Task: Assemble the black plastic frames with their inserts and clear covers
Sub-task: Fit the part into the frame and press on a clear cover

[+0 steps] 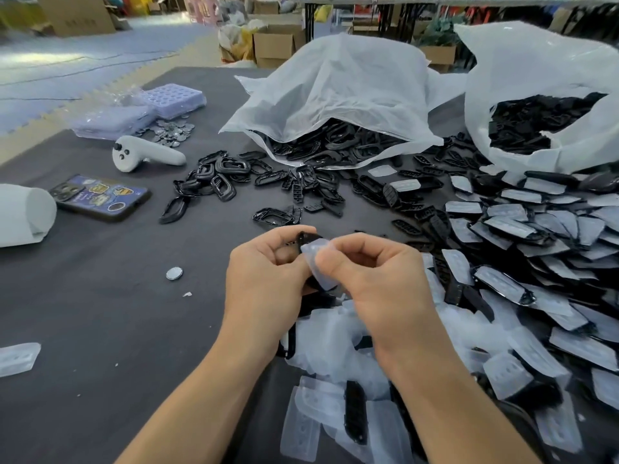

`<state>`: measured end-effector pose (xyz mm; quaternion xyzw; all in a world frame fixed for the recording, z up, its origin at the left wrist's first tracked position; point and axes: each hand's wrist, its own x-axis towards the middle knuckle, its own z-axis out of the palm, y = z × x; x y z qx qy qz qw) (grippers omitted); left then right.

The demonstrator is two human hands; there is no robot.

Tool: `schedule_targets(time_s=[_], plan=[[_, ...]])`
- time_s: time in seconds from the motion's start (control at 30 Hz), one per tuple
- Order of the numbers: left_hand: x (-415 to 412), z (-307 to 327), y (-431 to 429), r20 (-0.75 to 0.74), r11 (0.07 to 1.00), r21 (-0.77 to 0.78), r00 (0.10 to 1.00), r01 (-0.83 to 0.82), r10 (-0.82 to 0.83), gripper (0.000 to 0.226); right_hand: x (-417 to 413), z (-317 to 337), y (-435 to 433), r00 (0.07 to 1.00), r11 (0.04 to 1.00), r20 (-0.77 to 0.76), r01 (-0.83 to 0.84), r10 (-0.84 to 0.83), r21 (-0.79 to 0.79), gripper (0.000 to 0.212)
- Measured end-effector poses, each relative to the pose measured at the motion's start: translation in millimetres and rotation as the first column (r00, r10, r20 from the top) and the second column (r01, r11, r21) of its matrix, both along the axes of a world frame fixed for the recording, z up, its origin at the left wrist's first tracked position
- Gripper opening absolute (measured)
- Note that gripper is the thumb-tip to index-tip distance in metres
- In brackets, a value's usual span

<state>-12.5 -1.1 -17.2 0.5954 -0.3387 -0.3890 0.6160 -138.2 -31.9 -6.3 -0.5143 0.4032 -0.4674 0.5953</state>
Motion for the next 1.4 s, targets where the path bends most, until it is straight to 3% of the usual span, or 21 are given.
schedule_targets(time_s=[0.1, 0.27, 0.43, 0.6, 0.77, 1.0, 1.2, 1.4], plan=[[-0.8, 1.1, 2.6, -0.064, 0.999, -0.028, 0.997, 0.043, -0.045, 0.031, 3.9, -7.4, 1.4, 0.987, 0.993, -0.125, 0.092, -0.100, -0.074, 0.008], [-6.5, 2.2, 2.5, -0.247, 0.990, -0.068, 0.959, 0.125, -0.138, 0.023, 3.5, -9.2, -1.7, 0.975, 0.982, -0.130, 0.169, -0.178, -0.079, 0.008], [-1.0, 2.5, 1.1, -0.384, 0.967, -0.095, 0.888, 0.235, -0.254, 0.037, 1.7, -5.7, -0.3, 0.969, 0.976, -0.143, 0.190, -0.203, -0.104, 0.013], [4.9, 0.6, 2.6, -0.349, 0.939, -0.100, 0.872, 0.330, -0.344, 0.055, -2.6, -5.2, -5.8, 0.951, 0.969, -0.224, 0.174, -0.212, -0.177, 0.015], [3.5, 4.7, 4.5, -0.349, 0.944, -0.074, 0.878, 0.322, -0.327, 0.045, -6.4, -4.3, -9.0, 0.955, 0.984, -0.253, 0.125, -0.155, -0.130, 0.015], [0.2, 7.6, 3.4, -0.383, 0.970, -0.065, 0.892, 0.235, -0.242, 0.033, -6.4, -7.6, -10.8, 0.929, 0.982, -0.336, 0.107, -0.153, -0.153, 0.040], [-1.8, 10.1, 1.3, -0.380, 0.972, -0.101, 0.895, 0.211, -0.234, 0.031, -12.2, -2.9, -13.6, 0.977, 0.996, -0.215, -0.015, -0.003, -0.084, 0.018], [6.6, 8.9, 4.6, -0.164, 0.977, -0.054, 0.964, 0.204, -0.211, 0.024, -16.1, -0.8, -15.7, 0.982, 0.994, -0.186, 0.004, -0.024, -0.109, 0.019]])
